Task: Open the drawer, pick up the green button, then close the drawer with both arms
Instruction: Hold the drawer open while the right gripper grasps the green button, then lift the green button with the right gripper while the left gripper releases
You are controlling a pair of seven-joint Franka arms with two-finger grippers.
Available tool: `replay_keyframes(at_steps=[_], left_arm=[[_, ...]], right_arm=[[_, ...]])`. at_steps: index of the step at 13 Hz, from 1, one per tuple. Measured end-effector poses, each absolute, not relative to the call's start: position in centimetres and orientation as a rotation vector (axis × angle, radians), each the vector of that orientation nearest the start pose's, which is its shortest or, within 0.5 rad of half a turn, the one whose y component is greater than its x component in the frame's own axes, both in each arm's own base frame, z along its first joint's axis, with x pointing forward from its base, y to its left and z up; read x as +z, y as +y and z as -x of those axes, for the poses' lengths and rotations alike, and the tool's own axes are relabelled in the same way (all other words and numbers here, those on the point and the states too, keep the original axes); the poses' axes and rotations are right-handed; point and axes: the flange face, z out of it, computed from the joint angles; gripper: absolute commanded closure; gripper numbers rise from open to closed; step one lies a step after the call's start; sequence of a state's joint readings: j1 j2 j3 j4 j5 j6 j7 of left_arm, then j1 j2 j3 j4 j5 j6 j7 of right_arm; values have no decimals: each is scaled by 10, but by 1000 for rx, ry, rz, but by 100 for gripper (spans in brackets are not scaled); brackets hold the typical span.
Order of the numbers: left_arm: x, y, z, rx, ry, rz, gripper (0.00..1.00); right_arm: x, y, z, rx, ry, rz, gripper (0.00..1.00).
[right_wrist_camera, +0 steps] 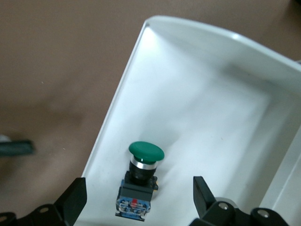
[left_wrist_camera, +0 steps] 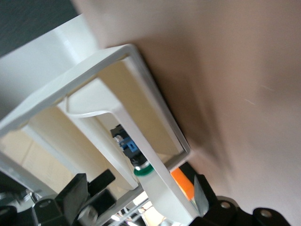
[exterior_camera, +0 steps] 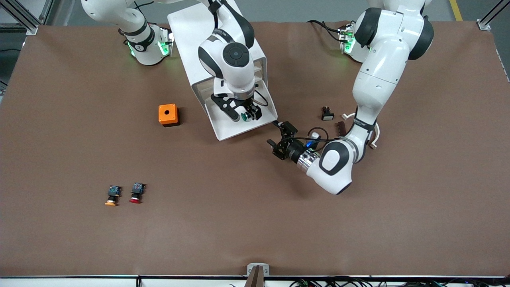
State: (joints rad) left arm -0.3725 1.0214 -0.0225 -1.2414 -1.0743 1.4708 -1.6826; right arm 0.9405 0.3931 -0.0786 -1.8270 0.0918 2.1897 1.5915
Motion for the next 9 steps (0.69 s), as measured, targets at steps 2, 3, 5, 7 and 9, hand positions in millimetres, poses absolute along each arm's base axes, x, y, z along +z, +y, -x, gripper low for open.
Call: replay_keyframes(at_steps=[2,3,5,7,9], left_arm=[[170,-337,-615,-1736,1707,-1869,1],[178,-333,-622,-1619,1623,-1962,1],[195,-334,-630,-1402,1479,-2139,1],[213,-338,-636,-1199,1363,-2299,1],[231,-346,-643,-982,1290,-2422,1]], right_arm=[[302,495,-402,89,1199,2941,3],[293,498,-399,93,1203,2954,3],[279,503,-396,96,1220,2964,5],[273,507,-396,94,1236,2962,11],[271,510,-398,91,1237,2959,38]])
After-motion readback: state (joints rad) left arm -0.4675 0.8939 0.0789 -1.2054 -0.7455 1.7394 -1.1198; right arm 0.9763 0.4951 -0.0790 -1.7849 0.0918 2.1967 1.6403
